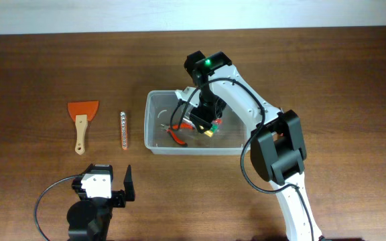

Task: Pack container
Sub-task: 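Lift the screwdriver case and lower it into the clear box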

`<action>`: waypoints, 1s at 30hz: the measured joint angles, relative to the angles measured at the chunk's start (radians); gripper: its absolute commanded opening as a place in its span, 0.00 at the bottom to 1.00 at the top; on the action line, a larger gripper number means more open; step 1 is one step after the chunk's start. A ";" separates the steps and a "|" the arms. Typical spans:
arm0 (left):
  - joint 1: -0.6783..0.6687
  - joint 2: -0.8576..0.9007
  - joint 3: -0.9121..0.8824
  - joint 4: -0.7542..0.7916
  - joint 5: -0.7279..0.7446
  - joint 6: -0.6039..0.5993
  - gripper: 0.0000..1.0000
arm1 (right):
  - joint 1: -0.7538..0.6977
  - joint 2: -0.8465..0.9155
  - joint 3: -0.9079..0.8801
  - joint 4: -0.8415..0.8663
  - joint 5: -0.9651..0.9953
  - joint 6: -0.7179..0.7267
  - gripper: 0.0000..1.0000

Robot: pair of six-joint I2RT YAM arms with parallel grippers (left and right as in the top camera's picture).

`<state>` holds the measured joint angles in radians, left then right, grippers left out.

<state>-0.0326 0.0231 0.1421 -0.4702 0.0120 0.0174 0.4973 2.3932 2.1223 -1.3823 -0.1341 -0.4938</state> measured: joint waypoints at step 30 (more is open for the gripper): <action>0.000 0.000 0.000 0.000 0.000 0.000 0.99 | -0.043 0.004 -0.062 0.034 -0.016 0.001 0.92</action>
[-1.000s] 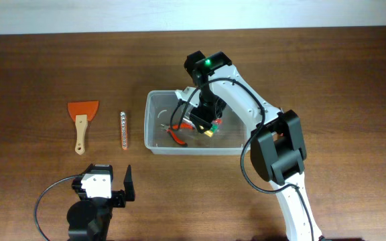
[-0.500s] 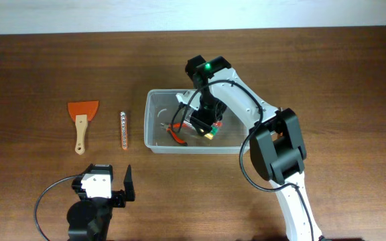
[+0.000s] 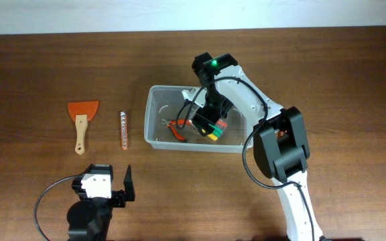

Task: Pack container
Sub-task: 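Lift the screwdriver case and lower it into the clear box, then open the right gripper and raise it out of the box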

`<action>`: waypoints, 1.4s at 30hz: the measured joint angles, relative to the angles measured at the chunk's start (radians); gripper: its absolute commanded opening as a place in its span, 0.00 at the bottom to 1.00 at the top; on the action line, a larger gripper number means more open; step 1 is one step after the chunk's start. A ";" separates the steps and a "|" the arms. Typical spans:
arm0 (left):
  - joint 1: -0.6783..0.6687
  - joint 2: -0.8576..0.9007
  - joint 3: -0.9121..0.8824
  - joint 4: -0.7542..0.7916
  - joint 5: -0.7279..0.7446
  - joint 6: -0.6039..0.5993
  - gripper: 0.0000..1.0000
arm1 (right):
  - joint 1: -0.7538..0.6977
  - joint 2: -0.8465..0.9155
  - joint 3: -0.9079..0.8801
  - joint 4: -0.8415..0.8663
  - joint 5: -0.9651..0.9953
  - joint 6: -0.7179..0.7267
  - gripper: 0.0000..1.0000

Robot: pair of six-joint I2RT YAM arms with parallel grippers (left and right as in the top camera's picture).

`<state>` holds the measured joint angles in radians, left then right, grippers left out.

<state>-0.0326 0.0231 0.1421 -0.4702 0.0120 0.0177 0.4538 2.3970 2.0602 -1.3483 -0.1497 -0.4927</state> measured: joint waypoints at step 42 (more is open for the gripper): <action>0.000 0.000 0.000 0.000 0.000 0.000 0.99 | -0.359 -0.342 0.586 -0.344 0.232 0.286 0.99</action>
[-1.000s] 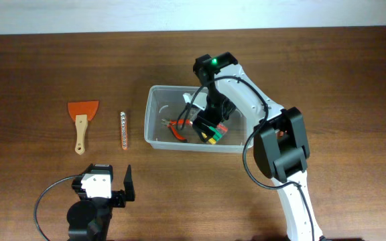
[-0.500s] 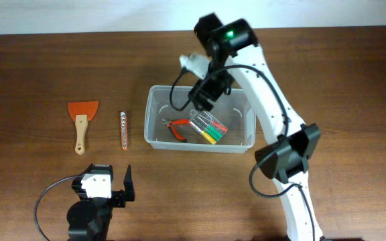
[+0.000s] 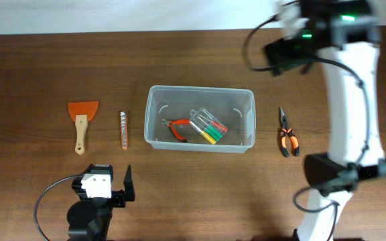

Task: Pack container
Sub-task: 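Open the right gripper and raise it out of the box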

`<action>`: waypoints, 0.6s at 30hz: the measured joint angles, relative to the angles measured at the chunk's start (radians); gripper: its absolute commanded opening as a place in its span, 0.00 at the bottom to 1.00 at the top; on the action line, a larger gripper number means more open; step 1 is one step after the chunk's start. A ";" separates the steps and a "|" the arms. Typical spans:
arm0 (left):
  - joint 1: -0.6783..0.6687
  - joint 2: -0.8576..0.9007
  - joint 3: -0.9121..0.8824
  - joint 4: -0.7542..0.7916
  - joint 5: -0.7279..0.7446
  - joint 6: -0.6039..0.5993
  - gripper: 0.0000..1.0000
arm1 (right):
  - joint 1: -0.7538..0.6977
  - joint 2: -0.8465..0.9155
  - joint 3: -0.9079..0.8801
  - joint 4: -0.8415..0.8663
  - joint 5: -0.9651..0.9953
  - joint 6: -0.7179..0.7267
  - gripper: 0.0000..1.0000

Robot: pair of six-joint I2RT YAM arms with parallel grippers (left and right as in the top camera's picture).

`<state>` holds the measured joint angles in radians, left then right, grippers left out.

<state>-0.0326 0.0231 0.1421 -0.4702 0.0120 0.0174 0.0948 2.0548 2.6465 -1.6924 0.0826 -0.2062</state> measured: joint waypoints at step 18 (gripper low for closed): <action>0.000 0.000 0.000 0.000 0.000 0.000 0.99 | -0.147 -0.176 -0.653 0.097 -0.019 0.045 0.98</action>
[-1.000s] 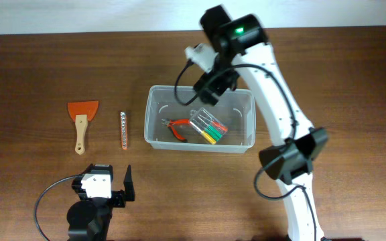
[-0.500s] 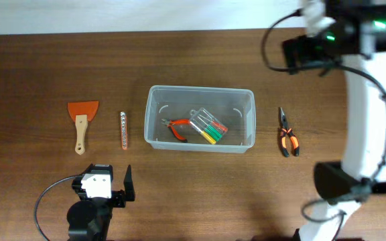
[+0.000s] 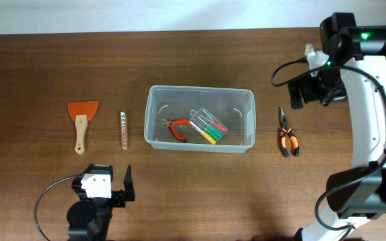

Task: Pack container
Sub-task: 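Open the right gripper and raise it out of the box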

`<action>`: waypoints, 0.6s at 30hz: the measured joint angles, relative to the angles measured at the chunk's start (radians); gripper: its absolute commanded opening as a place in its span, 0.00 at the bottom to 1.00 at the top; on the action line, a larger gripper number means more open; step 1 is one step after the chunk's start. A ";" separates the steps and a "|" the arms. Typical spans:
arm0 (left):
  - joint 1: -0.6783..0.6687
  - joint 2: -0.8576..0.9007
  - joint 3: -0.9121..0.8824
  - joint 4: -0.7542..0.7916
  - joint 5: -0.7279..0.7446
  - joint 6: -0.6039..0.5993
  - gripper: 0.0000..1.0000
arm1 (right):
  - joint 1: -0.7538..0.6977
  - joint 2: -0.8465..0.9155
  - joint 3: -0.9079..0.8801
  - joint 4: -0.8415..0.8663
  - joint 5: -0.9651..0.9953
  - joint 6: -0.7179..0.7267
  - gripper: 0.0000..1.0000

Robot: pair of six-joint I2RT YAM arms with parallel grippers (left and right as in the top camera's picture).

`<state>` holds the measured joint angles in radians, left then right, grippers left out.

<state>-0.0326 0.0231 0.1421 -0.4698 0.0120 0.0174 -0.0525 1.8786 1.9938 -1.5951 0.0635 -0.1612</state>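
A clear plastic container stands mid-table. Inside it lie red-handled pliers and a clear case of coloured screwdrivers. Orange-and-black pliers lie on the table just right of the container. To its left are a strip of bits and an orange scraper with a wooden handle. My right gripper hangs over the table just beyond and right of the orange pliers, looking open and empty. My left gripper rests open at the front left, far from everything.
The right arm's white links run down the table's right side to its base at the front right. A black cable loops beside the left arm's base at the front left. The table's far edge meets a white wall.
My right gripper stood further back and a little left, behind the container's right end. It is now closer in, beside the orange pliers. Nothing else has moved.
At first my right gripper was down in the container with the screwdriver case at its fingers, beside the red pliers. A second later it was still there, the container shifted slightly right. Then the case lay in the container and the gripper stood behind it; now it is by the orange pliers.
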 measured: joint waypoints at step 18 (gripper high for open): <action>0.000 0.000 0.000 0.000 0.000 0.000 0.99 | -0.120 0.000 -0.288 0.230 -0.187 -0.173 0.99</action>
<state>-0.0326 0.0231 0.1417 -0.4702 0.0120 0.0174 -0.1722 1.8790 1.7061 -1.3647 -0.1230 -0.3340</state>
